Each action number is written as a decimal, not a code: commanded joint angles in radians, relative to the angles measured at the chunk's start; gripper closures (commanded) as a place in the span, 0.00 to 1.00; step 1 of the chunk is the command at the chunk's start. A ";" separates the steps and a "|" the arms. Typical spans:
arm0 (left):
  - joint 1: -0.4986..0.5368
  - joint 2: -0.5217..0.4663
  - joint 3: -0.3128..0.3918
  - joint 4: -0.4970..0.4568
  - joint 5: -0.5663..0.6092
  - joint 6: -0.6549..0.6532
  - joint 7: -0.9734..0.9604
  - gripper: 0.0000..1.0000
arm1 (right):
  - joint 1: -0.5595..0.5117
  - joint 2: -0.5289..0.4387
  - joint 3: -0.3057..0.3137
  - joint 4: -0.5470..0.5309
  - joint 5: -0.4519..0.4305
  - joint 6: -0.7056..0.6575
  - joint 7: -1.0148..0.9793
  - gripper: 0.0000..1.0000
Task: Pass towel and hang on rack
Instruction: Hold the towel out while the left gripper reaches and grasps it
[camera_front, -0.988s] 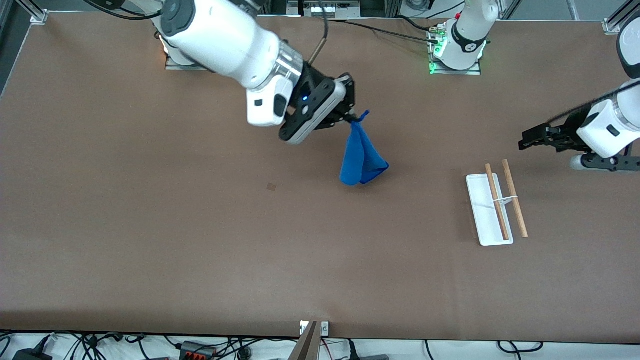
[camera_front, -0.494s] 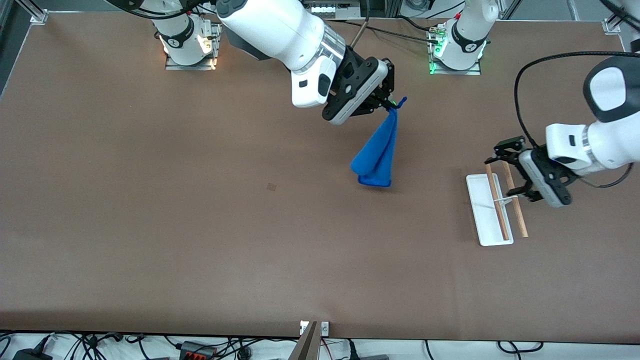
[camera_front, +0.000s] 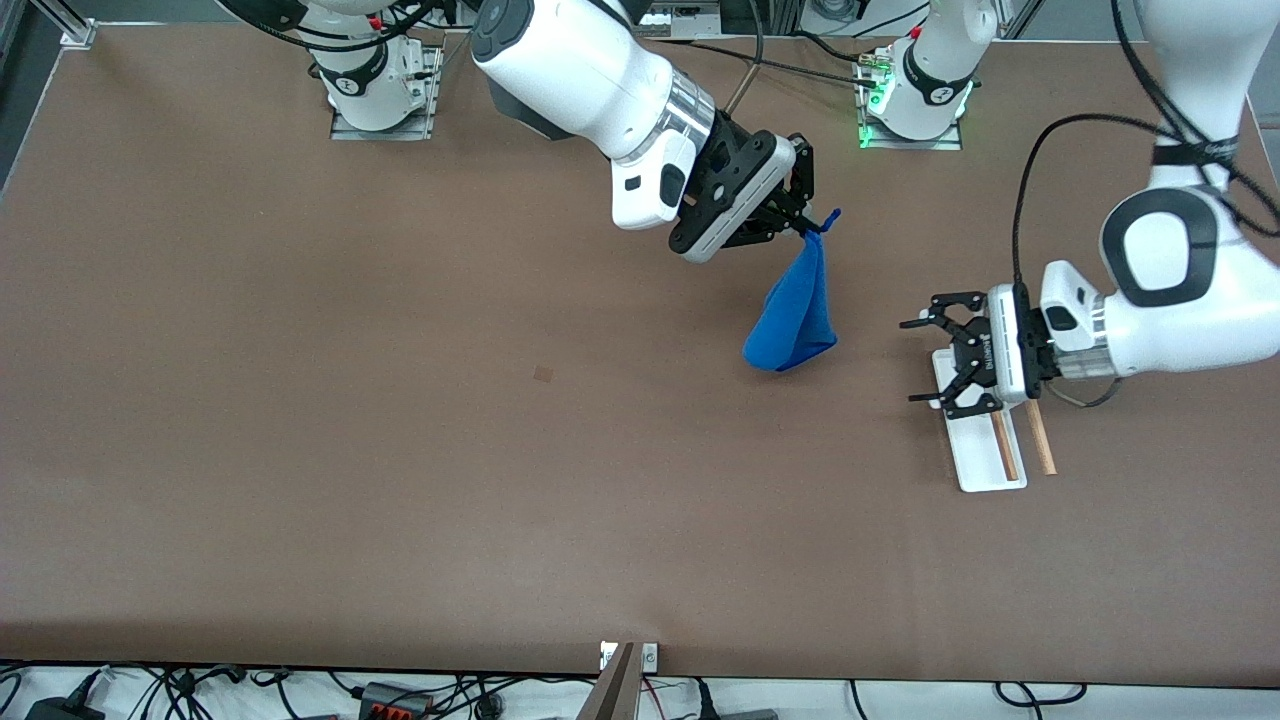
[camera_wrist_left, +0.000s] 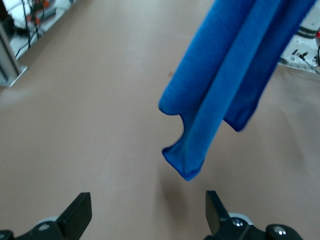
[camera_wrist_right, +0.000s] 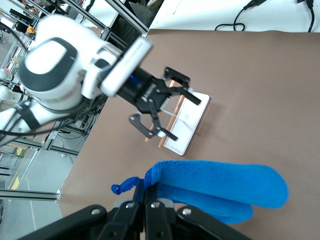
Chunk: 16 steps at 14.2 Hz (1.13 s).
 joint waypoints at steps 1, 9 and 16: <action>-0.015 0.021 -0.002 -0.089 -0.156 0.064 0.205 0.00 | 0.011 -0.002 -0.011 -0.042 -0.027 0.080 0.020 1.00; -0.022 0.081 -0.127 -0.201 -0.448 0.166 0.428 0.00 | 0.013 -0.002 -0.011 -0.050 -0.029 0.094 0.018 1.00; -0.022 0.141 -0.135 -0.209 -0.494 0.170 0.564 0.24 | 0.019 0.000 -0.013 -0.053 -0.042 0.094 0.018 1.00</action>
